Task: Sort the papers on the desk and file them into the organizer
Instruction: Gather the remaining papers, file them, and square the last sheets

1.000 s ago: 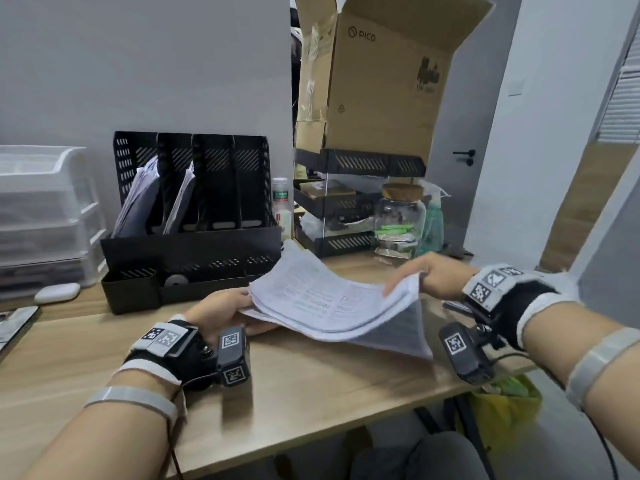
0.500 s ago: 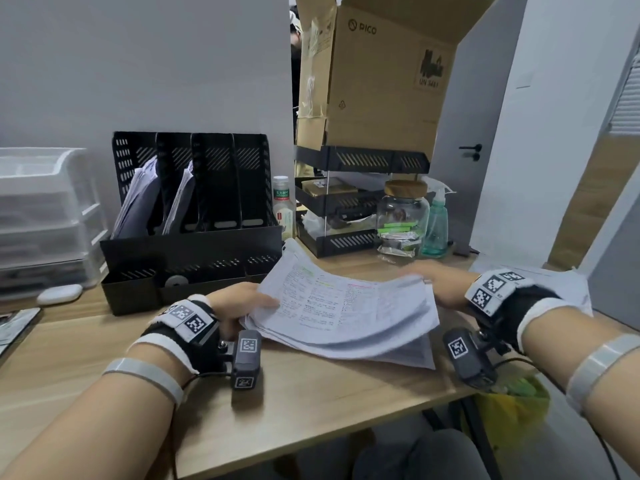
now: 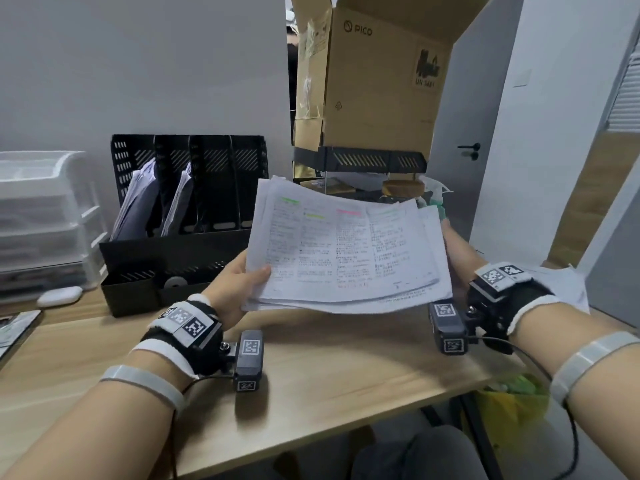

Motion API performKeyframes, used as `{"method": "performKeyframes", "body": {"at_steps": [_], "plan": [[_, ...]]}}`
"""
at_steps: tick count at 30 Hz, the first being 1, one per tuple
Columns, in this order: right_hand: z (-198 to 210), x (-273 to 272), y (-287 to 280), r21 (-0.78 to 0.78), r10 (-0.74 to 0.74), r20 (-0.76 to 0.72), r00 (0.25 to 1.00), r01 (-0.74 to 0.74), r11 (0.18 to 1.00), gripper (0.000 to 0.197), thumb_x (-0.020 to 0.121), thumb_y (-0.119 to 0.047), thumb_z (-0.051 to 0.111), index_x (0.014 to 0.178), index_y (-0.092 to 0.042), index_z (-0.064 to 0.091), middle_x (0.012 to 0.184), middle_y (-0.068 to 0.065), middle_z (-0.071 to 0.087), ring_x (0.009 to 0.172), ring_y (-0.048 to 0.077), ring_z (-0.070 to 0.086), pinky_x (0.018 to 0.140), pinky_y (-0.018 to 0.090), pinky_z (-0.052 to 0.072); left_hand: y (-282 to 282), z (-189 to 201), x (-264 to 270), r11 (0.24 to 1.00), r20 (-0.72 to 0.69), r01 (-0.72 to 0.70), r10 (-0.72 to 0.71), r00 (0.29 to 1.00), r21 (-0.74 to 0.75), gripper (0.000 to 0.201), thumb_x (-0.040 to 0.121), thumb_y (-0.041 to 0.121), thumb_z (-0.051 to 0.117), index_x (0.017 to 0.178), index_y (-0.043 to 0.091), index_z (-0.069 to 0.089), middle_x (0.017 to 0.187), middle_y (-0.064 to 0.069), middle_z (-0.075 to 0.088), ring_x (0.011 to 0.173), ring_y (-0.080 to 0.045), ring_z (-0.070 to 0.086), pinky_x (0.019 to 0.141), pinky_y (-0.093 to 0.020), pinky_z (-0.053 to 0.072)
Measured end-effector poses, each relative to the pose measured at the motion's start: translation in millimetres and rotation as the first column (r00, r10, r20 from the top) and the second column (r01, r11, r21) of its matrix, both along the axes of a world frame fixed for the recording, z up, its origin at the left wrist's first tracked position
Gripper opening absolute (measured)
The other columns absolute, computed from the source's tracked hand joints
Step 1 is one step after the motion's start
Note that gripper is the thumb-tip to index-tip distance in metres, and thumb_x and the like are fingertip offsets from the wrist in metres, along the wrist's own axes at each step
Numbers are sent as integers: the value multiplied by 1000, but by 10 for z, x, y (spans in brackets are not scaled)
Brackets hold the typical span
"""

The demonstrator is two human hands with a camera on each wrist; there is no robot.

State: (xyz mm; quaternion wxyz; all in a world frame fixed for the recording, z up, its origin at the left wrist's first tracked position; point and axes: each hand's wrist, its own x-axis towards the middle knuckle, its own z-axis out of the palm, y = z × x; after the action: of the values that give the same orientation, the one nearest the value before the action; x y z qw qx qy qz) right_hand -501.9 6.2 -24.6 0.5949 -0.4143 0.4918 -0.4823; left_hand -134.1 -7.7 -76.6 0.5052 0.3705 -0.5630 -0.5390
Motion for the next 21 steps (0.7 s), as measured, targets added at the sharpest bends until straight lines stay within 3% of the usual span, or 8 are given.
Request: {"method": "performKeyframes", "body": {"at_steps": [2,5,7,8,11,14,18,21], "plan": [[90,59,25,-35,57,72,996,-54,998,75,84,-80,34,124,-25,64,114,14,74,98,39,73,73,52,61,-6,44,-9,999,2,-36,36,999,-31,35,103,6,51,134,20,58,120,-2,76,106,-24,74,77,-40,64],[150,137,15,-118,35,-139,990,-52,992,71,81,-58,67,137,-17,57,135,12,64,121,36,62,102,59,47,-35,87,-2,993,-15,-102,101,995,-64,38,101,8,55,138,19,55,121,-2,75,104,-19,75,75,-35,63],[132,130,-62,-291,-116,-309,944,22,957,47,91,-20,67,134,-5,58,131,12,65,118,33,63,108,55,43,-39,109,10,990,-30,-112,110,993,-84,42,99,8,59,141,15,54,130,-8,71,116,-27,70,89,-41,59],[128,144,-78,-353,-165,-398,903,16,935,39,90,-13,66,128,-5,63,126,10,67,114,31,65,106,52,45,-44,113,19,988,-27,-110,107,994,-106,45,97,9,63,141,13,54,133,-10,69,120,-31,67,93,-46,56],[161,217,-46,-488,-250,-349,903,53,872,24,89,-8,67,111,-16,70,121,11,69,111,32,66,100,52,50,-58,149,12,966,-15,-192,192,981,-174,43,94,0,64,136,9,59,131,-11,70,122,-31,65,103,-55,52],[138,309,-18,-504,-270,-183,945,145,851,31,93,2,58,122,-6,62,127,12,67,116,31,63,101,49,49,-43,202,-41,935,-44,-269,266,963,-229,37,95,1,64,130,12,64,131,-9,70,123,-28,65,105,-52,50],[13,371,-55,-520,-298,-265,917,124,845,34,84,-7,67,116,-18,63,122,7,70,113,29,66,99,52,51,-20,153,-100,932,-37,-272,271,962,-241,34,94,13,69,127,14,64,126,-7,73,118,-29,68,99,-55,54],[-68,381,-93,-500,-326,-331,886,128,857,46,79,-10,70,123,-13,58,119,9,70,110,30,66,98,53,52,9,106,-133,952,15,-231,239,971,-199,39,87,21,75,124,13,65,122,-10,74,116,-33,69,98,-59,54]]}}
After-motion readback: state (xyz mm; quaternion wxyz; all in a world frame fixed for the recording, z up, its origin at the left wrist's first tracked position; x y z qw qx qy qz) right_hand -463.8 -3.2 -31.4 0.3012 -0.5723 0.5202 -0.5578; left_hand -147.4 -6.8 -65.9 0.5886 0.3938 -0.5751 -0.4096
